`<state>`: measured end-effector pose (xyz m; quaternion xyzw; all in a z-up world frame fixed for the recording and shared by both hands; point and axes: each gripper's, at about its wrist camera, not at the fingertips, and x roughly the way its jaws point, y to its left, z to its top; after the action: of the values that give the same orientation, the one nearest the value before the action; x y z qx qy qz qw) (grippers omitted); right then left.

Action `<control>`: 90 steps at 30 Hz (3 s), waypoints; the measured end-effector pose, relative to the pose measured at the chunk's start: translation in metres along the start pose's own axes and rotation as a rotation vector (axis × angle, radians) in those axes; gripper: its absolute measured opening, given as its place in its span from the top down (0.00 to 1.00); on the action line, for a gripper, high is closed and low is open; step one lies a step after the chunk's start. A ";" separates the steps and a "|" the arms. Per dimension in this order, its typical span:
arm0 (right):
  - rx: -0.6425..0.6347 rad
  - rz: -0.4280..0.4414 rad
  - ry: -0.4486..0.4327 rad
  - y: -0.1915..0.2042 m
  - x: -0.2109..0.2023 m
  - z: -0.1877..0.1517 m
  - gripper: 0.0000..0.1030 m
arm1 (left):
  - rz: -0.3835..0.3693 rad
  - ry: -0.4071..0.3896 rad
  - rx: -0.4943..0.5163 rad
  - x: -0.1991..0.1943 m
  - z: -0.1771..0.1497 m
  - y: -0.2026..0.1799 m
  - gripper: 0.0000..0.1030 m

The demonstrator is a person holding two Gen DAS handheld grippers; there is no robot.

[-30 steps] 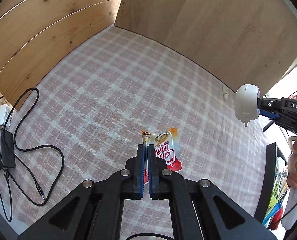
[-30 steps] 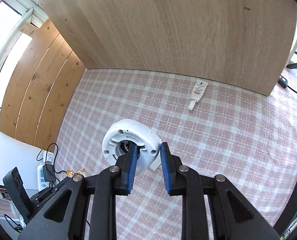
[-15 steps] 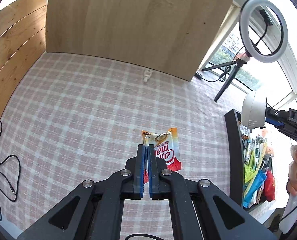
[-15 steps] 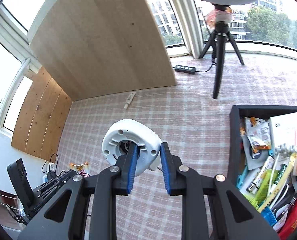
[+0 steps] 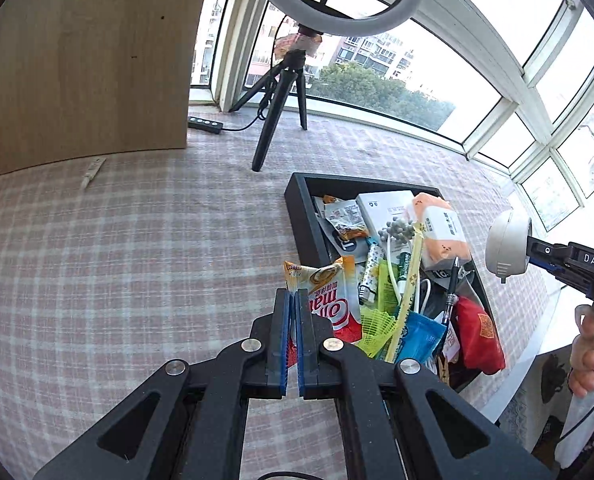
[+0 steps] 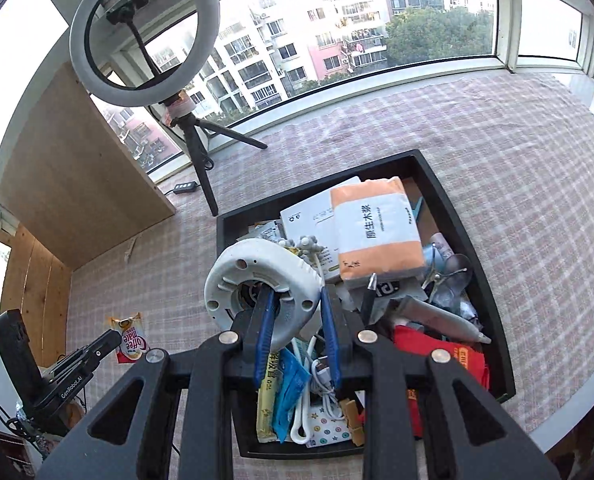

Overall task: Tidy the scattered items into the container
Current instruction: 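Carry the plug and Coffee-mate sachet to the black tray and release both, then move the left gripper to the small white tube and grasp it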

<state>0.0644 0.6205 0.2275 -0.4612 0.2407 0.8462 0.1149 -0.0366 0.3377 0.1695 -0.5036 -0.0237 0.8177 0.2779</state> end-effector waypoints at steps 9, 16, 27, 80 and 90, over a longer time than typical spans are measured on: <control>0.096 -0.105 -0.019 -0.080 -0.014 -0.003 0.78 | -0.017 0.010 0.069 0.039 0.026 -0.057 0.98; 0.139 -0.118 0.022 -0.107 0.007 0.000 0.78 | 0.005 0.012 0.077 0.068 0.045 -0.075 0.98; 0.019 -0.122 0.008 -0.083 0.013 0.007 0.55 | 0.059 0.014 0.085 0.082 0.058 -0.077 0.65; -0.085 -0.100 0.075 0.057 0.070 -0.067 0.47 | 0.396 0.184 -0.148 0.157 0.135 0.266 0.63; -0.052 -0.113 0.086 0.049 0.072 -0.069 0.47 | 0.427 0.176 -0.105 0.178 0.143 0.248 0.73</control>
<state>0.0549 0.5414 0.1502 -0.5127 0.1969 0.8239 0.1398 -0.3235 0.2477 0.0160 -0.5802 0.0650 0.8086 0.0729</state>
